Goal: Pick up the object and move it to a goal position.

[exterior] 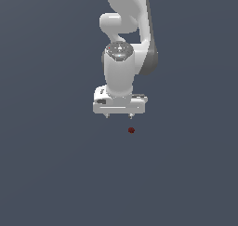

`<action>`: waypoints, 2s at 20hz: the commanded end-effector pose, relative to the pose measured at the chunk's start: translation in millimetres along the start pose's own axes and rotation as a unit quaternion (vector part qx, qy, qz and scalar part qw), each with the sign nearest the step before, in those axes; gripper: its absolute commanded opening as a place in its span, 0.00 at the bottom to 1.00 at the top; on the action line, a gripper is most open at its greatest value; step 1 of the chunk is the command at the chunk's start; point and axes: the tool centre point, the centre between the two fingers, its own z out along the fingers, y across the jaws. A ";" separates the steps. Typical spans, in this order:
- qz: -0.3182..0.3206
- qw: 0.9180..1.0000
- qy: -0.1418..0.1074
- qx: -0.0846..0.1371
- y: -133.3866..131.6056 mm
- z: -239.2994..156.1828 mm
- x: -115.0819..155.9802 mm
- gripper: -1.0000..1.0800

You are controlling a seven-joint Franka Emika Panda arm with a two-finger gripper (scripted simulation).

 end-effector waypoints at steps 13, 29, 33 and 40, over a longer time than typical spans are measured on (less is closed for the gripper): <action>-0.012 1.000 0.003 0.016 -16.8 -0.1 4.0 0.96; -0.150 0.989 -0.007 0.004 -54.5 84.0 -10.5 0.96; -0.179 0.984 -0.010 0.004 -63.0 100.9 -15.4 0.96; -0.185 0.983 -0.011 0.004 -65.1 106.6 -17.2 0.96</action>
